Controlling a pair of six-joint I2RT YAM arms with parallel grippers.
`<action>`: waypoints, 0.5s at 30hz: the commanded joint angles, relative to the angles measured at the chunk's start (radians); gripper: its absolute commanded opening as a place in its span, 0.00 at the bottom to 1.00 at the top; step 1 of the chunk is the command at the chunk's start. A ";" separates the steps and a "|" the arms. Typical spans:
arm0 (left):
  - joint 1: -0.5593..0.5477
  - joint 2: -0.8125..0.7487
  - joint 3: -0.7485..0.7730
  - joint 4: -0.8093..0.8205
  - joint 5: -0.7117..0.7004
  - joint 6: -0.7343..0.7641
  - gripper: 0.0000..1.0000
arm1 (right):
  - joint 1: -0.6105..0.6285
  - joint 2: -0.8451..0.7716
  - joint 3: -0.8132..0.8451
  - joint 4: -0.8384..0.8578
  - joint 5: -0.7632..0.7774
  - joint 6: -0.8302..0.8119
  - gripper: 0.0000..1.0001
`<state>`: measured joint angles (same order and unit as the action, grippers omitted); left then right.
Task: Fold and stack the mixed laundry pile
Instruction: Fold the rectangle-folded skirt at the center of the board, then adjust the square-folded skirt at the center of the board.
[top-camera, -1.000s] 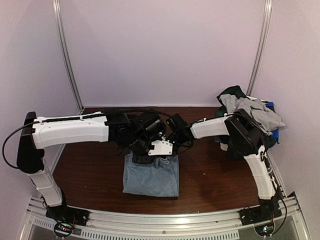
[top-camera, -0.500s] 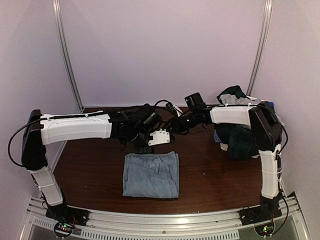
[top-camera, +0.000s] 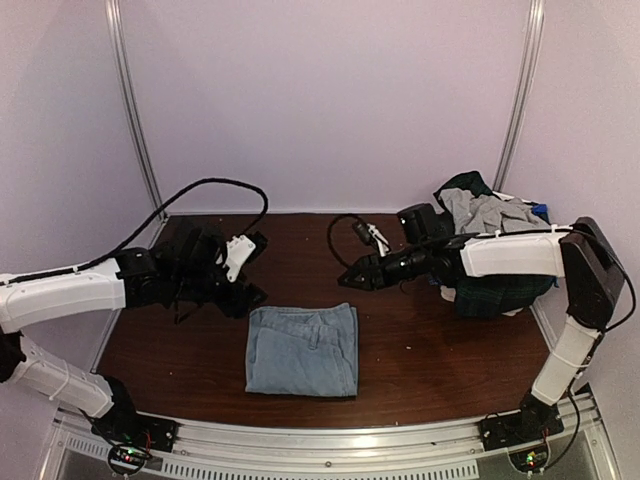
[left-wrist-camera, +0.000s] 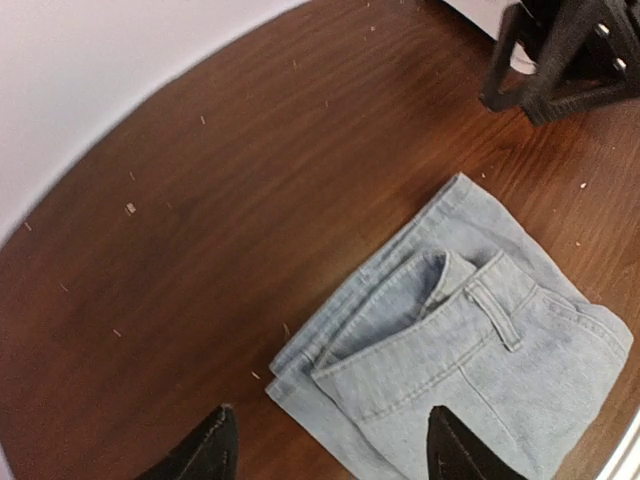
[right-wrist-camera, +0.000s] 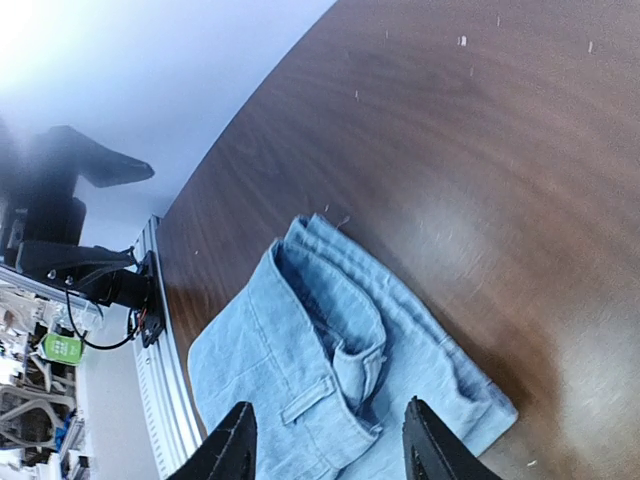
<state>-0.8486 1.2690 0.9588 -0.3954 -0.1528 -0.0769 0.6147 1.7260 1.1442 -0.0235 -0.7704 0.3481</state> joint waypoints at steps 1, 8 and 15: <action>0.074 -0.047 -0.195 0.174 0.232 -0.358 0.65 | 0.074 -0.005 -0.126 0.133 -0.019 0.126 0.51; 0.079 -0.007 -0.304 0.306 0.326 -0.469 0.63 | 0.139 0.064 -0.156 0.162 0.026 0.162 0.51; 0.080 0.098 -0.308 0.375 0.361 -0.494 0.64 | 0.148 0.129 -0.127 0.112 0.053 0.140 0.53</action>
<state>-0.7692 1.3148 0.6590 -0.1299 0.1627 -0.5243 0.7574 1.8328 0.9928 0.0891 -0.7513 0.4870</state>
